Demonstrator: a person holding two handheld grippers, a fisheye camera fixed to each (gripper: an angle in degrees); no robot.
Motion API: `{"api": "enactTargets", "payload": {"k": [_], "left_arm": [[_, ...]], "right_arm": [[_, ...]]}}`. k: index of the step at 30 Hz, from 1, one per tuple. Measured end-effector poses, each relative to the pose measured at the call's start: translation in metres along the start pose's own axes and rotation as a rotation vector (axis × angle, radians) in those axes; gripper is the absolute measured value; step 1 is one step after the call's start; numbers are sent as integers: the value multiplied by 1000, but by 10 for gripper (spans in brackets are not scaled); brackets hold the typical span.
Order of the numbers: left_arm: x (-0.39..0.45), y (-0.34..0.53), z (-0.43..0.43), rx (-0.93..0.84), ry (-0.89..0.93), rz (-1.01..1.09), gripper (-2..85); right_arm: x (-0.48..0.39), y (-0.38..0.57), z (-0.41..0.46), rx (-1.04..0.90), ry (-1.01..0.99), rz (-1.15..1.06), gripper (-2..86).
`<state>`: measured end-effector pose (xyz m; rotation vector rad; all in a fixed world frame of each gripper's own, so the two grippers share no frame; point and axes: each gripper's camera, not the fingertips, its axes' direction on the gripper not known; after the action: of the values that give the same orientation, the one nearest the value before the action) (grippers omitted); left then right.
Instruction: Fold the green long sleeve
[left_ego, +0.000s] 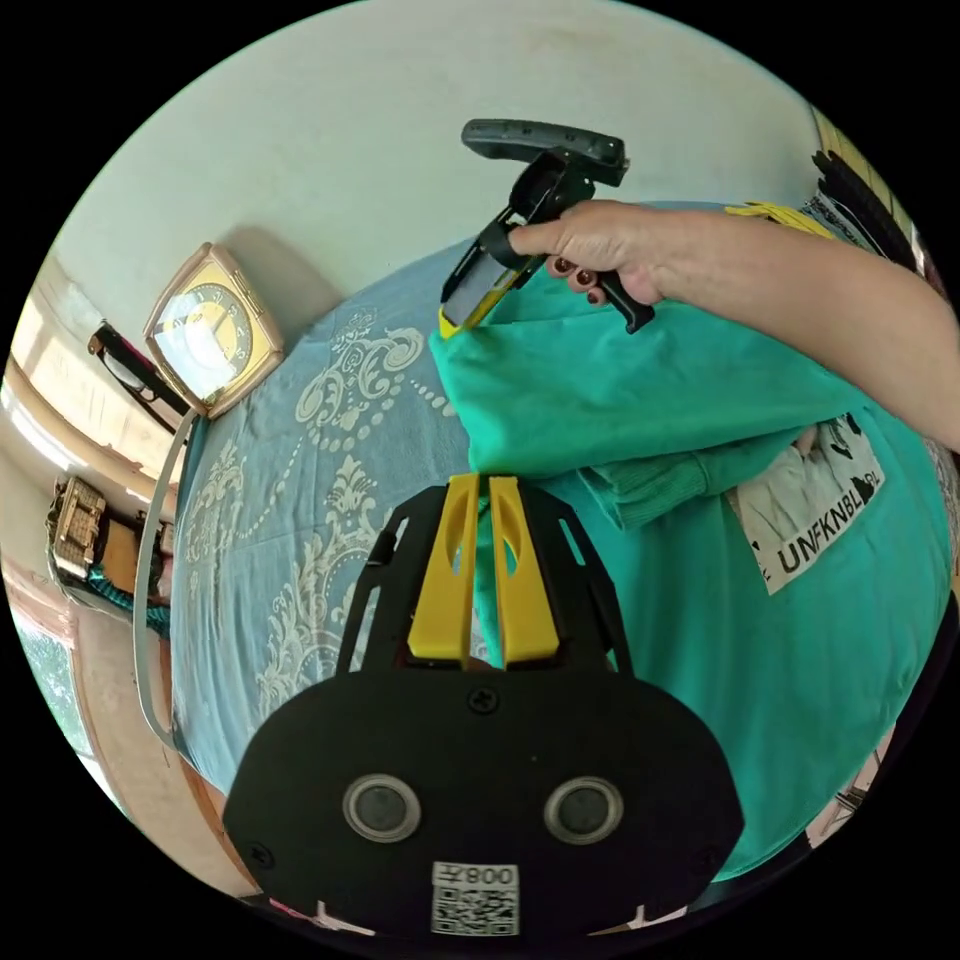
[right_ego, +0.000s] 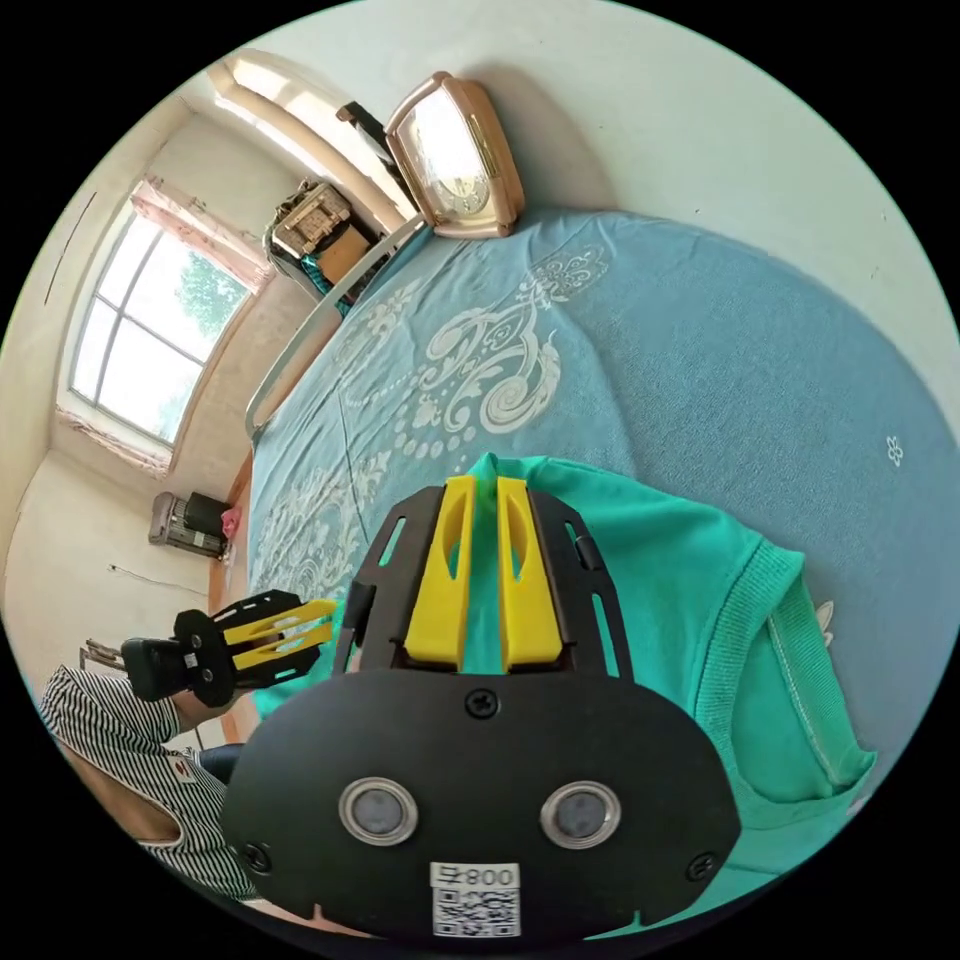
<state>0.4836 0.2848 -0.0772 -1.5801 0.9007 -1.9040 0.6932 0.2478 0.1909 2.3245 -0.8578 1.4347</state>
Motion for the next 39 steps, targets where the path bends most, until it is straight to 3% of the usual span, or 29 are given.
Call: {"api": "enactTargets", "payload": {"k": [4,8,14,22,25,27,31,34,39], "left_arm": [[-10,12,-11,51,15,-25,23],[-25,26,-9,53,64,-91,20],[-42,40,-11,53,116,-146,14],[-54,44,-36,186,200,-194,3],[-47,27,-18,144,254,-128,2],[-40,17,10,9,213,-71,2],[-41,19,18,-30,224,-53,2],[-48,26,7,9,240,-97,2],[-46,29,-5,75,321,-81,2]], "right_arm": [[-16,-19,11,-76,57,-36,14],[-36,-31,-28,101,-56,-76,5],[-49,-59,-3,-85,60,-60,5],[-90,-24,-83,163,184,-107,5],[-98,-16,-51,24,121,-166,2],[-86,-18,-11,-137,187,-112,1],[-85,-14,-25,-94,124,-69,1],[-99,8,-57,-62,150,-88,1],[-127,134,-150,48,178,-106,1]]}}
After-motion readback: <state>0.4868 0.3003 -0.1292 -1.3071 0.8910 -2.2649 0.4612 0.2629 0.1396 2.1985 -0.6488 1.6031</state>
